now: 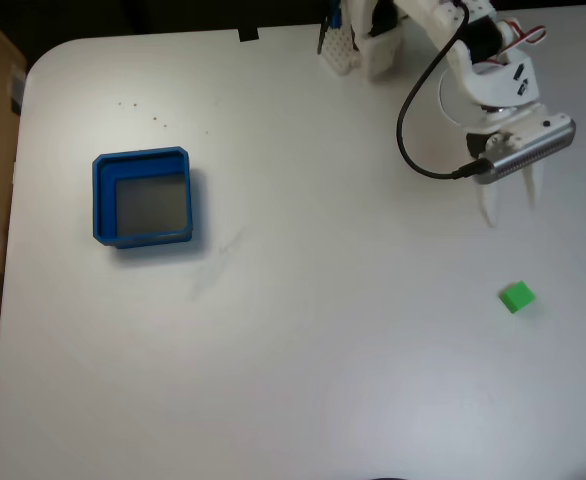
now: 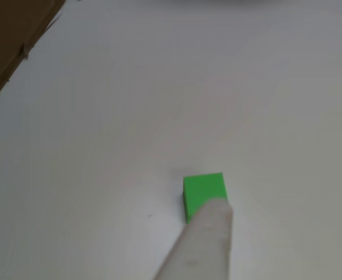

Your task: Pick up green cube and drop it in the blue box

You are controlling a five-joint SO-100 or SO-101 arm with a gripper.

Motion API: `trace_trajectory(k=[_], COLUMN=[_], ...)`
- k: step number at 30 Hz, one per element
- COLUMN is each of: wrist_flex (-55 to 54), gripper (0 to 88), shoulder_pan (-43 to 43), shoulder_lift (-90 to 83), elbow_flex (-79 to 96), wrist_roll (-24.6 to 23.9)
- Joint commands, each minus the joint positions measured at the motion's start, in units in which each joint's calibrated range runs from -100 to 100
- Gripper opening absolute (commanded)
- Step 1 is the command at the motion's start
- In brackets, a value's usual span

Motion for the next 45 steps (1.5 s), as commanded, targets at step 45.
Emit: trace_trajectory(k=[45], wrist_flex=[-1.0], gripper=[25.3], shoulder_pan=[-0.3], shoulder_lift=[44.0], elbow_flex=[-41.8], wrist_roll=[0.4])
